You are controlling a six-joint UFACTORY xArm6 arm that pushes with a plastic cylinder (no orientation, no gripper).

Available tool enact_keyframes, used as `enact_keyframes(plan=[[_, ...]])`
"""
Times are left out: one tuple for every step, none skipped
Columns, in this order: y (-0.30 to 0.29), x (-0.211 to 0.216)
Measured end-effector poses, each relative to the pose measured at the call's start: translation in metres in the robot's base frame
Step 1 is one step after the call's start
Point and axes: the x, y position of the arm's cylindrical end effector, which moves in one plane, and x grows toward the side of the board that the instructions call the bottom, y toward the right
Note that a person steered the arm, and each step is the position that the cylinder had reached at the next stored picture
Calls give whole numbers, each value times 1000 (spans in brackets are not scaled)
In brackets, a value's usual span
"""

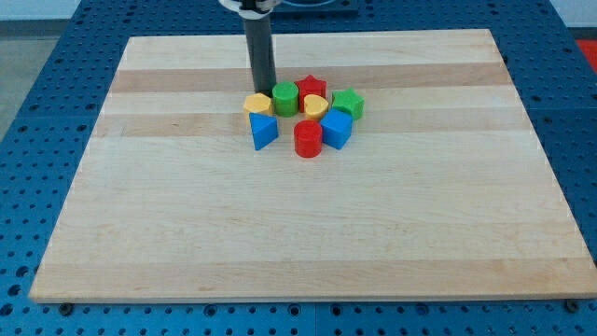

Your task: Push the yellow hexagon to the top left of the red circle

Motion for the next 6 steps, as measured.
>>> enact_keyframes(plan=[[1, -1], [-37, -5], [-89, -5], [-92, 18], [-61, 27], [-23, 29]])
